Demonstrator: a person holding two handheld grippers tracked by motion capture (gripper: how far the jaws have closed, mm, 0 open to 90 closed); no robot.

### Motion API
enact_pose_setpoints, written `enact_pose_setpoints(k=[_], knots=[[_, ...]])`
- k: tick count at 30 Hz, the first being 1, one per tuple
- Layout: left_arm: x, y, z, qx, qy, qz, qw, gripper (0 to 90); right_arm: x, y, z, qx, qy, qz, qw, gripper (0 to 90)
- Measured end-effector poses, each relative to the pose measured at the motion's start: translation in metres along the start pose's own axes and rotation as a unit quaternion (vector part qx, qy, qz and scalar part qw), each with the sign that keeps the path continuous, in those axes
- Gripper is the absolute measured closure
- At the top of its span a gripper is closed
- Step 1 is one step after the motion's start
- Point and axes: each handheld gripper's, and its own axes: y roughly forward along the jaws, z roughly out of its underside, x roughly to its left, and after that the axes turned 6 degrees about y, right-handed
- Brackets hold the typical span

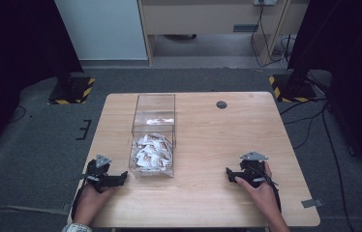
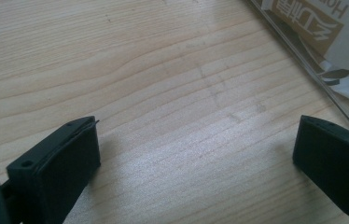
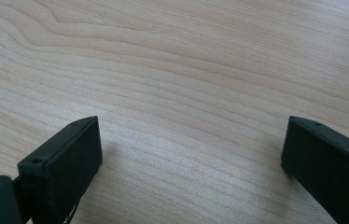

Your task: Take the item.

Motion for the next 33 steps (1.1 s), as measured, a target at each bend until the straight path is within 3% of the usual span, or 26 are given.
enact_pose_setpoints(k=[8, 14, 33], knots=[[0.0, 0.0, 0.0, 0.0, -0.001, 0.0, 1.0, 0.0, 0.002, -0.001, 0.001, 0.001, 0.003, 0.0, 1.0, 5.7], [0.0, 0.0, 0.0, 0.0, 0.0, 0.0, 1.0, 0.0, 0.006, -0.004, -0.002, 0.012, 0.002, -0.014, 0.9998, 7.2], [0.0, 0.0, 0.0, 0.0, 0.0, 0.0, 1.0, 0.0, 0.019, -0.012, -0.007, 0.011, -0.022, -0.027, 0.9993, 9.3]])
